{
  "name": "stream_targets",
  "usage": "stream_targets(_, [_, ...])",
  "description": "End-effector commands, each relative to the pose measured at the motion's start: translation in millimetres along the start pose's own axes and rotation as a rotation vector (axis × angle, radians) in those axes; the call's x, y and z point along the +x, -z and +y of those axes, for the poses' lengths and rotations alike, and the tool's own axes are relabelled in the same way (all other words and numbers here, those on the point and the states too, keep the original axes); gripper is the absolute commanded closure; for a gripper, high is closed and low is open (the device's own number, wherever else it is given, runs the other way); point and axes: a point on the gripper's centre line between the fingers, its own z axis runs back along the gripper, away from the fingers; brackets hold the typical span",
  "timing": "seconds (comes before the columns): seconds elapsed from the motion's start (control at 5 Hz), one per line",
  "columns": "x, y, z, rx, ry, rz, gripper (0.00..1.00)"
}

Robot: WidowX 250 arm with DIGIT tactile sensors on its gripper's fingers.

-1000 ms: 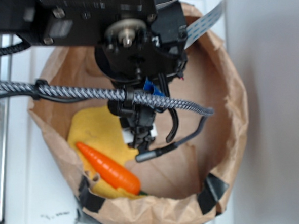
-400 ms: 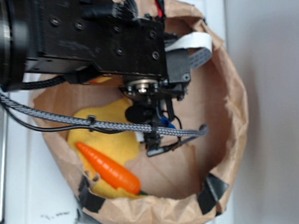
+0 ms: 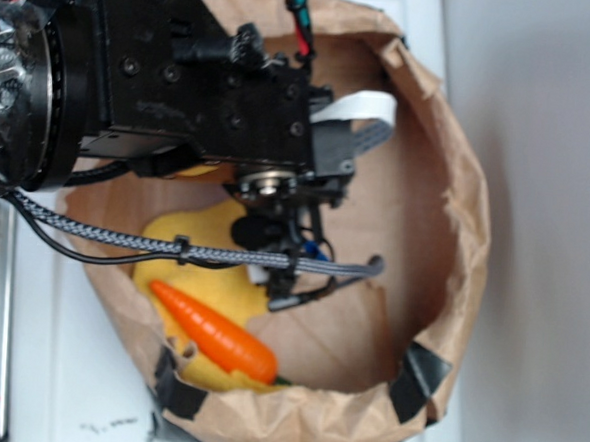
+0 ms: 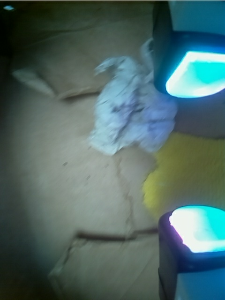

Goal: Grab the white paper.

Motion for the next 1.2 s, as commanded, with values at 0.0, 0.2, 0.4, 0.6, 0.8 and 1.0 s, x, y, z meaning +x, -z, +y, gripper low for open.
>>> stream_targets(0.0, [16.2,-2.5,20.1,0.014,-0.051,-0.073,0.00])
stream_targets(0.2, [28.1,12.2,24.2,-0.001,-0.066,-0.070,0.00])
stream_targets(0.4, [37.9,24.5,24.9,0.013,-0.058,-0.054,0.00])
stream_targets(0.6, [36.6,31.8,19.6,0.038,-0.045,-0.060,0.00])
stream_targets(0.8, [34.3,43.8,8.0,0.169,-0.036,-0.112,0.00])
stream_targets(1.0, [33.8,37.2,9.6,0.160,-0.060,-0.126,0.00])
